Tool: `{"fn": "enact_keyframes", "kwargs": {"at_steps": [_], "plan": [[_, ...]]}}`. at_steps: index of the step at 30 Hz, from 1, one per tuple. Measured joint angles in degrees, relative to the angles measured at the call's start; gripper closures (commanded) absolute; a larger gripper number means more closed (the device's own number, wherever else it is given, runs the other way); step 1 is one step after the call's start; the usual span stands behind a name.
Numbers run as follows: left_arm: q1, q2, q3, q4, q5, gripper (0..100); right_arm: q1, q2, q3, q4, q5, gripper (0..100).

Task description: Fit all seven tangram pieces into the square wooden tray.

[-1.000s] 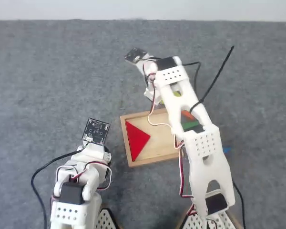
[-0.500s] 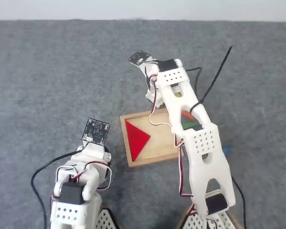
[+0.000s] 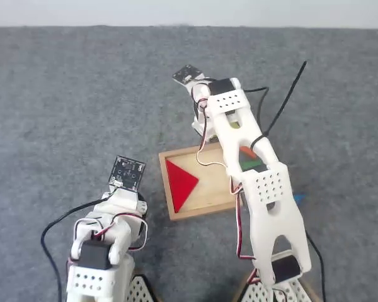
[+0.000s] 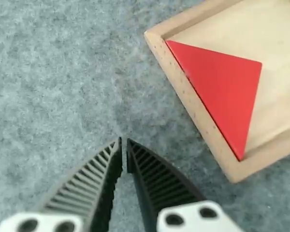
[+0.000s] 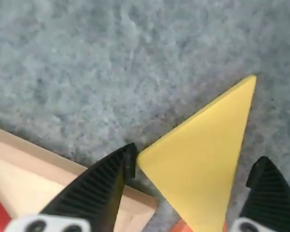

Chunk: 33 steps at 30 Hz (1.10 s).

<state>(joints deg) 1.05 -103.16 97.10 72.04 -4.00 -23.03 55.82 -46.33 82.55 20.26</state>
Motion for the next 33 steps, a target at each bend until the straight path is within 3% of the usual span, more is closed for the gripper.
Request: {"fn": "enact_keyframes", "kwargs": {"at_steps": [17,33], "plan": [[0.09,0.0,0.0,0.0,0.0,98,0.18,0.0,-0.09,0.26,-3.87,70.6],[0.0,0.0,0.0,0.0,0.0,98,-1.85,-9.76,0.09,9.49,-2.99,70.6]]}}
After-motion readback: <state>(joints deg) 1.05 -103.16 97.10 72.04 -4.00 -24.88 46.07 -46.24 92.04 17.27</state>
